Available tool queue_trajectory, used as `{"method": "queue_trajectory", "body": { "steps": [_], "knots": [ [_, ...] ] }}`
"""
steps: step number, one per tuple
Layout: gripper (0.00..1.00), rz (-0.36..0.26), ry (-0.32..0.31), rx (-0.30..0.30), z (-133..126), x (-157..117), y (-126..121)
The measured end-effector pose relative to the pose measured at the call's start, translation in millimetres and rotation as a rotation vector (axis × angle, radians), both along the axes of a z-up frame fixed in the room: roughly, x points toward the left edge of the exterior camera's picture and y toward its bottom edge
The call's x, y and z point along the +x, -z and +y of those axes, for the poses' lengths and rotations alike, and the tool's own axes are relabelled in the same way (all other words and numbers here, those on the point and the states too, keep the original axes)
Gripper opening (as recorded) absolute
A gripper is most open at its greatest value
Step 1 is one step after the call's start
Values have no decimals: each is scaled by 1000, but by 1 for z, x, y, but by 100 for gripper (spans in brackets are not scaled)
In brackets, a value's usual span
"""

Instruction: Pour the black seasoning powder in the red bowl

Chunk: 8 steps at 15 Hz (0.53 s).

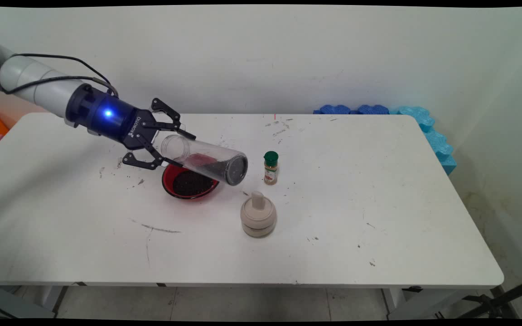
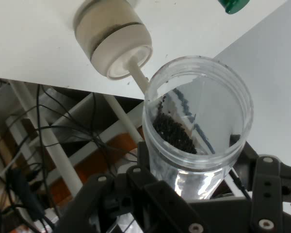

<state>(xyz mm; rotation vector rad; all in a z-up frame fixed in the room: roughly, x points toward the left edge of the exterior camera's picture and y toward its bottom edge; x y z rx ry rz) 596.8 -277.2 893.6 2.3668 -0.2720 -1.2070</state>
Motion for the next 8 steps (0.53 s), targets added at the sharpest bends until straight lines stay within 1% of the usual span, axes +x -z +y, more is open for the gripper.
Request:
{"method": "queue_trajectory", "body": {
  "steps": [8],
  "knots": [
    [0,63,-77,68,-4,0,10]
  ]
}}
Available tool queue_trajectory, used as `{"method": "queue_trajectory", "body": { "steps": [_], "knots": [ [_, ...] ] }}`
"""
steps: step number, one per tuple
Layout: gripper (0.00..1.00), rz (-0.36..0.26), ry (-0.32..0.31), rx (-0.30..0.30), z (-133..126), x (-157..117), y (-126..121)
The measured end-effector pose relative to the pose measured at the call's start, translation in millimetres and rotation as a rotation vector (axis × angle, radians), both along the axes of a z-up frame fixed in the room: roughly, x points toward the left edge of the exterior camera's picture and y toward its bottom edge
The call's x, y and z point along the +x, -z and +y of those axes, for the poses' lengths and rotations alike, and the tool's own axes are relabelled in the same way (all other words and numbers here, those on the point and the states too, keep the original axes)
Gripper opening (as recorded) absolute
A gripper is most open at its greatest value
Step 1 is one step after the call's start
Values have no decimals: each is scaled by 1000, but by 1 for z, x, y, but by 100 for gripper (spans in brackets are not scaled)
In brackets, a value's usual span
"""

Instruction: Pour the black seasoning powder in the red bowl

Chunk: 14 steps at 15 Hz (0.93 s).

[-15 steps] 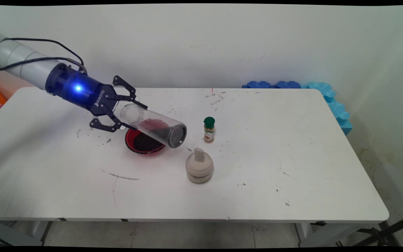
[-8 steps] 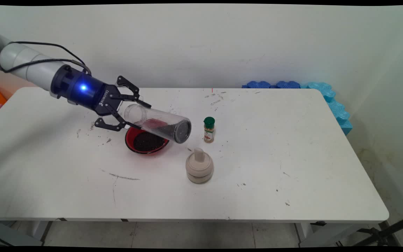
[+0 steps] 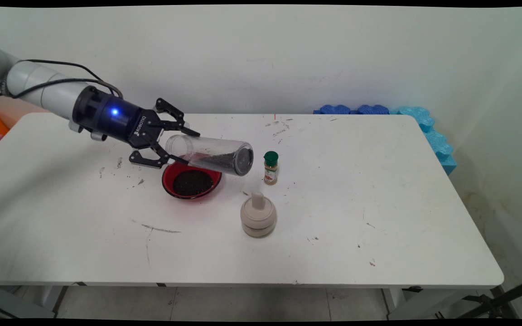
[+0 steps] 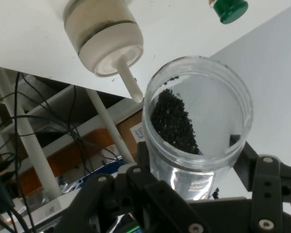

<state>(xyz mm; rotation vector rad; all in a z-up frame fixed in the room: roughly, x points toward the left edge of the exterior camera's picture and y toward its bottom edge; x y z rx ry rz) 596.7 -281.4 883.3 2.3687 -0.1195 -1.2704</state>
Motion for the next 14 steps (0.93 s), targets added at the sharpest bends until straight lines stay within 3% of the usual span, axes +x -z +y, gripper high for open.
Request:
{"method": "queue_trajectory", "body": {
  "steps": [14],
  "knots": [
    [0,70,-94,68,1,4,10]
  ]
}}
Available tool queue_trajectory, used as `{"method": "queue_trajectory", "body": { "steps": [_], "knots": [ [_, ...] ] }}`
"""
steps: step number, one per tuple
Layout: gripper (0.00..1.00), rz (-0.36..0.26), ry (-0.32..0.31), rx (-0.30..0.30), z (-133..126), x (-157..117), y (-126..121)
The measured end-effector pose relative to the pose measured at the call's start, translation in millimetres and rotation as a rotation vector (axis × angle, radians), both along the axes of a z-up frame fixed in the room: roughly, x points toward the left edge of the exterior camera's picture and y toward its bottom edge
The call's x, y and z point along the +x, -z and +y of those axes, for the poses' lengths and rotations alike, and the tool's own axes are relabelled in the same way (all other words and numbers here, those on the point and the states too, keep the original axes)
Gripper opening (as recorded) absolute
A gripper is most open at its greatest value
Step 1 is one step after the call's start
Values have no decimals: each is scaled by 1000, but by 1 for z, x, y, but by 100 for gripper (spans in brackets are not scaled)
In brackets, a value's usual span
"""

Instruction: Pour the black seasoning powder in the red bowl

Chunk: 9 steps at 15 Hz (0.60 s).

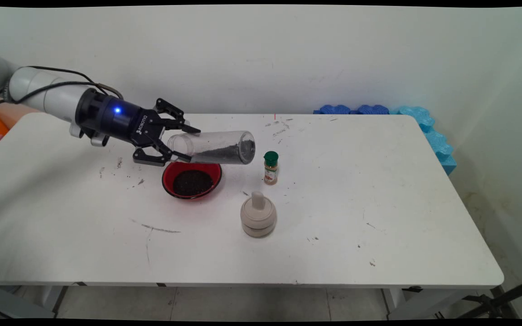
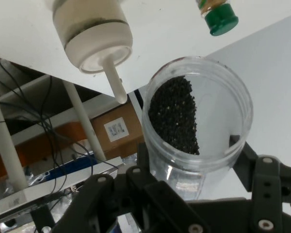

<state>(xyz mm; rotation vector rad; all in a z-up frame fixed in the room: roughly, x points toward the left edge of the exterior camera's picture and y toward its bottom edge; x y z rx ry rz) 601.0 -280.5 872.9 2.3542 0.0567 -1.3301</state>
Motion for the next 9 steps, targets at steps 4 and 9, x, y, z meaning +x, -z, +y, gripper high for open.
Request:
{"method": "queue_trajectory", "body": {
  "steps": [4,9],
  "knots": [
    [0,19,-24,15,0,0,2],
    [0,59,-65,36,-3,-2,3]
  ]
}}
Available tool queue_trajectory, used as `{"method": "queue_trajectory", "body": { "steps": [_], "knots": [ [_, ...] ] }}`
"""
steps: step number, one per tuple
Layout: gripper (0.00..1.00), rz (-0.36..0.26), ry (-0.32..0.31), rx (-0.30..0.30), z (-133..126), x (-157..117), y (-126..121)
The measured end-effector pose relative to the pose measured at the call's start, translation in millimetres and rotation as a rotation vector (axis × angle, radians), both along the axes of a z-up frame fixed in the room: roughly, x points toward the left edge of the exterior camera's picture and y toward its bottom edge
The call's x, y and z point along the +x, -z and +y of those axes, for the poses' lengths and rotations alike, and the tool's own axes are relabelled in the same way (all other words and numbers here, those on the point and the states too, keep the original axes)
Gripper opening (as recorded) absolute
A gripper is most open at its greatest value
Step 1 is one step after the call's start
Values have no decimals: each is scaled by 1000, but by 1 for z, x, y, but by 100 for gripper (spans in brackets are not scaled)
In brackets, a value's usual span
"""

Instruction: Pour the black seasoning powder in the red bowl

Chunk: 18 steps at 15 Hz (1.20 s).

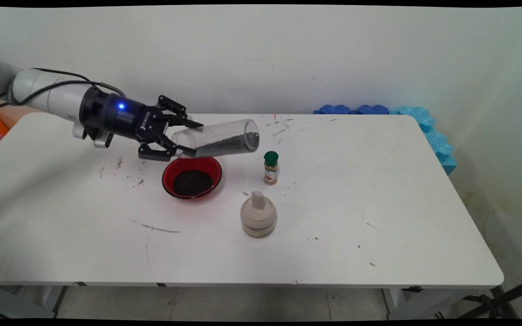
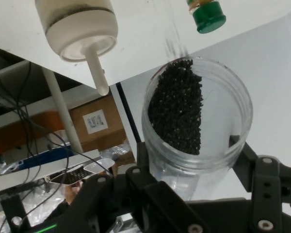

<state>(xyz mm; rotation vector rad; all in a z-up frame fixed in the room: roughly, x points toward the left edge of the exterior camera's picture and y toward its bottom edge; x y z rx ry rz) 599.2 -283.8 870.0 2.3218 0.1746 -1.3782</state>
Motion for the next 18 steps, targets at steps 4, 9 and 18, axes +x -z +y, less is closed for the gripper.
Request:
{"method": "queue_trajectory", "body": {
  "steps": [4,9,18],
  "knots": [
    [0,23,-28,14,-2,0,0],
    [0,48,-55,28,-3,1,0],
    [0,87,-90,48,-3,1,-3]
  ]
}}
